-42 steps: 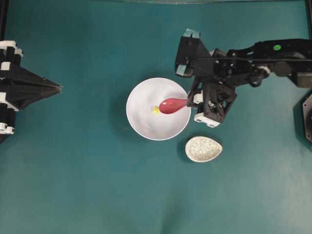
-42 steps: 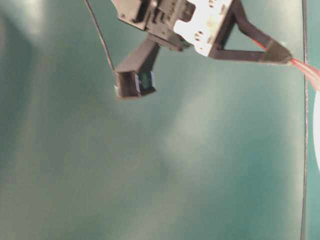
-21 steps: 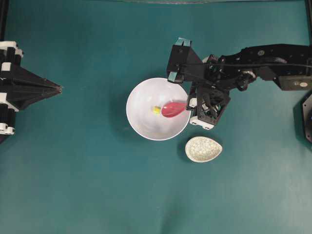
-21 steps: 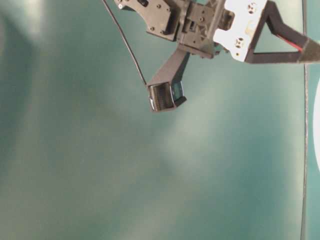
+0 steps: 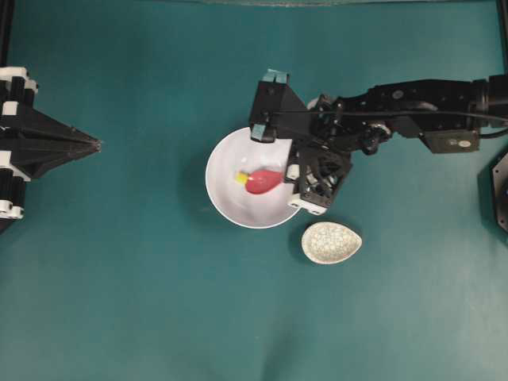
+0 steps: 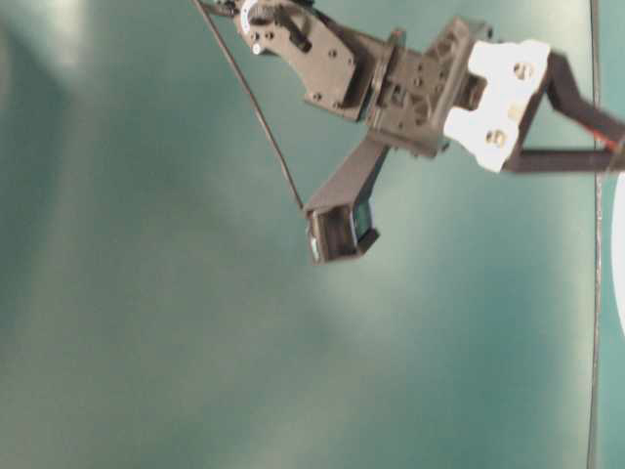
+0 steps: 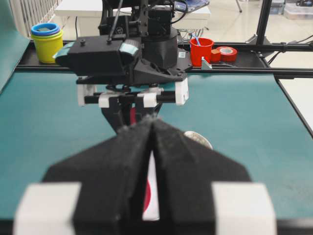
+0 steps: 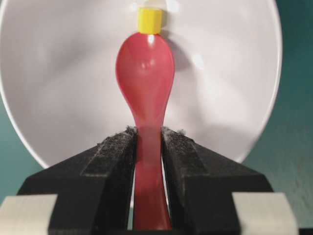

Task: Scoop the yellow hexagonal prism block from the bowl with a spoon using the right arm.
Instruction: 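Lower the spoon bowl into the white bowl under the yellow block, then raise the spoon with the yellow block out of the bowl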

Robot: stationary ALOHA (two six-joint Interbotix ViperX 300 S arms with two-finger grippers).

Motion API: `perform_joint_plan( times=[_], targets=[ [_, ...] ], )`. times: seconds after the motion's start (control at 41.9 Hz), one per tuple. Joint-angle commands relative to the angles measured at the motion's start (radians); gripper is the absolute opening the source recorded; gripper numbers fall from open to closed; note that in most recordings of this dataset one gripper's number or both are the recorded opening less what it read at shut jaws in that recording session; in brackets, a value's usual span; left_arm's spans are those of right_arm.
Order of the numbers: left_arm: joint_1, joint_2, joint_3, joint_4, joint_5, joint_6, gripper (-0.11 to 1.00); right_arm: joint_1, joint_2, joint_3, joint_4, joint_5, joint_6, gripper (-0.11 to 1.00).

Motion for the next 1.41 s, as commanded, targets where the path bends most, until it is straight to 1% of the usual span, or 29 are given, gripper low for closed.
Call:
perform_joint_plan(
  times=[0.0, 0.286, 0.453, 0.811, 1.073, 1.24, 1.383],
  targets=[
    [0.0, 0.009, -0.015, 0.003, -0.005, 0.0, 0.0, 0.003, -0.009, -0.04, 0.0, -0.034, 0.0, 0.24],
    [0.002, 0.011, -0.015, 0.002, -0.005, 0.0, 0.0, 0.003, -0.006, -0.049, -0.002, -0.107, -0.006, 0.24],
    [0.002, 0.009, -0.015, 0.002, -0.005, 0.0, 0.0, 0.002, -0.006, -0.051, -0.006, -0.112, -0.009, 0.24],
    [0.002, 0.009, -0.015, 0.002, -0.005, 0.0, 0.0, 0.0, -0.051, -0.052, -0.049, -0.12, -0.006, 0.23],
    [0.0, 0.009, -0.017, 0.002, -0.005, 0.0, 0.0, 0.002, -0.115, -0.04, -0.049, -0.127, -0.006, 0.23],
    [0.0, 0.009, -0.017, 0.002, -0.005, 0.0, 0.0, 0.002, -0.183, -0.003, -0.049, -0.201, -0.005, 0.24],
    [0.0, 0.008, -0.017, 0.002, -0.005, -0.002, 0.0, 0.002, -0.258, 0.066, -0.046, -0.313, 0.0, 0.23]
  ],
)
